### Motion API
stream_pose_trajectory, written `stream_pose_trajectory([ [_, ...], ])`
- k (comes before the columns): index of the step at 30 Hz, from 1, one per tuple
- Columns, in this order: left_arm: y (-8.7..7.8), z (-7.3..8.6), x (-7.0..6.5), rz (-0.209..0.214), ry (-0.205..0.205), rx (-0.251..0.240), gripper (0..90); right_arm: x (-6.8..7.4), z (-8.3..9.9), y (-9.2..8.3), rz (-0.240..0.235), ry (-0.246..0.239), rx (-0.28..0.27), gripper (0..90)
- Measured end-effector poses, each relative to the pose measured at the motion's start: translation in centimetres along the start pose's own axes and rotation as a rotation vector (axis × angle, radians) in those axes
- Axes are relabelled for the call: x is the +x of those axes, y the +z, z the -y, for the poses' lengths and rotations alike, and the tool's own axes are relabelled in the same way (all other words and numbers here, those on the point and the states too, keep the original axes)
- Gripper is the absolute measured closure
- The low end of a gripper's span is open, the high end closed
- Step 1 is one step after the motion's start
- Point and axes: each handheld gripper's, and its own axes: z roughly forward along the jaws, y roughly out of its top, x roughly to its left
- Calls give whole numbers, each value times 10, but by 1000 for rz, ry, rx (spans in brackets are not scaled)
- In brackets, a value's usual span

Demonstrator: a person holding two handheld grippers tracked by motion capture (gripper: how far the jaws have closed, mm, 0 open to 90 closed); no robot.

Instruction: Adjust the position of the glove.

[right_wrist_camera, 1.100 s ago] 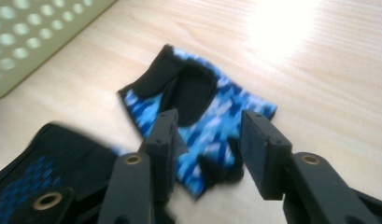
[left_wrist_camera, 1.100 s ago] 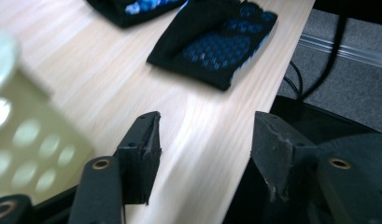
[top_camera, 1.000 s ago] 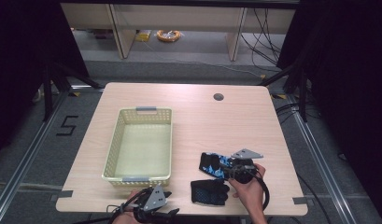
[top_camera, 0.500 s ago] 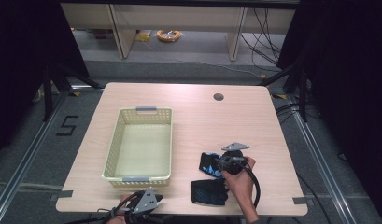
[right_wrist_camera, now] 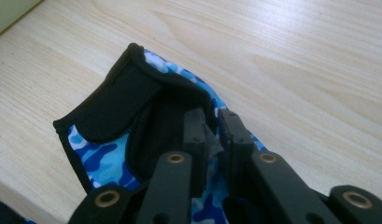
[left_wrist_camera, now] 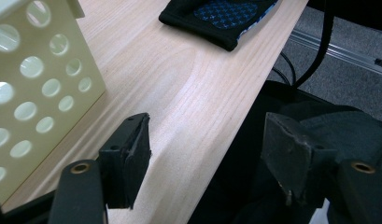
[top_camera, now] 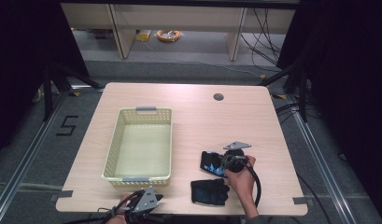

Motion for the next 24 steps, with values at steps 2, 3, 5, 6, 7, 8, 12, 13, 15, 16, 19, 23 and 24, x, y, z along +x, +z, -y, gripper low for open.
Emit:
stream_pose_trajectory([
  [2,0,0,2,3,12,-2,321,-1,-1,0,-2,-11,-2,859],
  [3,1,1,1,14,-20,-6,320,-2,-1,-1,-6,-19,-4,863],
  [5,1,1,2,7,-20,-7,320,-5,-2,-1,-9,-38,-20,867],
  [6,0,1,1,5,-29,-22,318,-5,-3,-4,-14,-28,-22,868],
  [7,-1,1,2,4,-10,-10,316,-6,-4,-7,-21,-29,-25,869],
  [8,-2,0,1,12,-13,-10,314,-5,-5,-10,-24,-19,-40,869],
  [12,-1,1,0,21,-18,-13,290,-4,-13,-32,-50,-43,-123,869],
  [13,-1,1,1,15,-10,-2,285,-4,-14,-35,-65,-70,-137,869],
  [15,-1,1,1,16,-9,-12,272,0,-16,-46,-72,-57,-156,869],
  [16,-1,1,0,18,-20,-8,267,2,-15,-50,-97,-49,-176,868],
  [19,-2,0,2,5,-9,0,249,9,-10,-63,-131,-59,-193,868],
  [23,-1,1,2,10,-18,-8,240,15,-2,-75,-152,-42,-195,868],
  [24,0,1,1,9,-25,-7,240,18,1,-76,-170,-16,-198,868],
])
